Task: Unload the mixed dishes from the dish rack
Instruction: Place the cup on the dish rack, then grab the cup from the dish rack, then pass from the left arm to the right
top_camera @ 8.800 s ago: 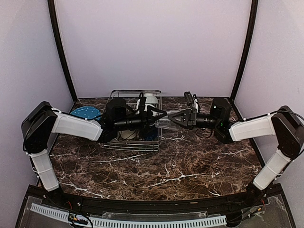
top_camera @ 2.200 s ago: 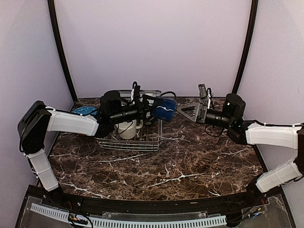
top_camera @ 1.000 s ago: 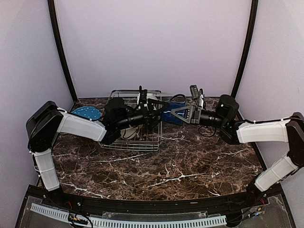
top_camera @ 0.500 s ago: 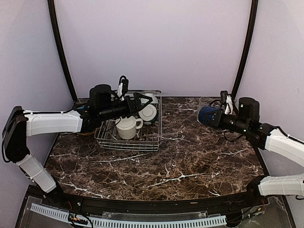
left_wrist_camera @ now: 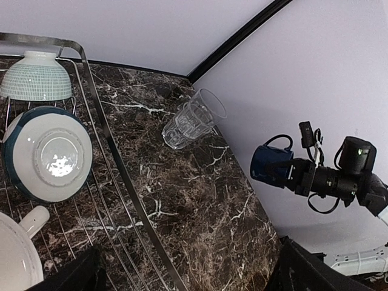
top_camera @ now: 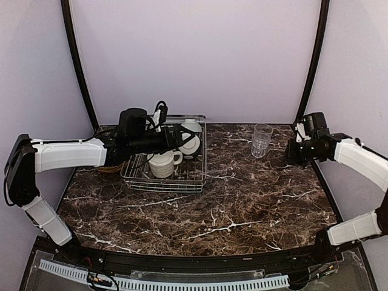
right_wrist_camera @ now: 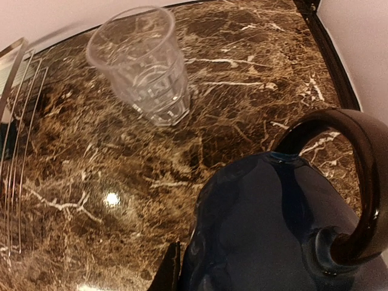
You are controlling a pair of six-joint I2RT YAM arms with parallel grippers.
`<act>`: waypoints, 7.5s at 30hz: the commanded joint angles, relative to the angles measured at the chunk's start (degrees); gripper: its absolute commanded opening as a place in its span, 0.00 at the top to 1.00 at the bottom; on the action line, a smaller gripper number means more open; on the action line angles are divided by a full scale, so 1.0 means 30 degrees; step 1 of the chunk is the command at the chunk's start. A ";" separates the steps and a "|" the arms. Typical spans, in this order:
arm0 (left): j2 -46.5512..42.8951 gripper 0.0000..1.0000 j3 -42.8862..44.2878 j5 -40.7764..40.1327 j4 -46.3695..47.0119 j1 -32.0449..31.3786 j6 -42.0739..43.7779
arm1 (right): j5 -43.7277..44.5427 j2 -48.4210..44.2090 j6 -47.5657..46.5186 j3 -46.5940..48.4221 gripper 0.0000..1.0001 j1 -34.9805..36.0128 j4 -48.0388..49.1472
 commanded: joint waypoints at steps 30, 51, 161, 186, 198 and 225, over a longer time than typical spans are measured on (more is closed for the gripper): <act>-0.2008 0.01 0.1076 -0.2797 -0.7347 0.0131 0.3845 | -0.3992 1.8158 -0.4949 1.8982 0.92 -0.4878 -0.8093; 0.2716 0.01 0.8596 -1.0143 -1.8601 0.0188 0.7746 | -0.3460 1.2706 -0.4549 1.4478 0.19 -0.4645 -0.5970; 0.7020 0.99 1.9970 -0.8120 -2.5465 -0.0655 1.3292 | -0.8539 0.0866 0.0138 0.0986 0.01 -0.0708 0.2091; 0.1033 0.99 1.0624 -0.0805 -1.4386 -0.0233 1.0891 | -1.7317 0.9240 0.6446 0.4523 0.01 0.7430 1.4525; 0.0734 0.99 0.9620 0.1784 -1.3050 0.0331 1.0994 | -2.2022 1.3214 0.9434 0.6012 0.13 0.8188 2.1105; 0.0997 0.84 0.9070 0.3902 -1.2279 0.1715 0.9686 | -2.1691 1.2784 1.3856 0.5129 1.00 0.8857 2.7208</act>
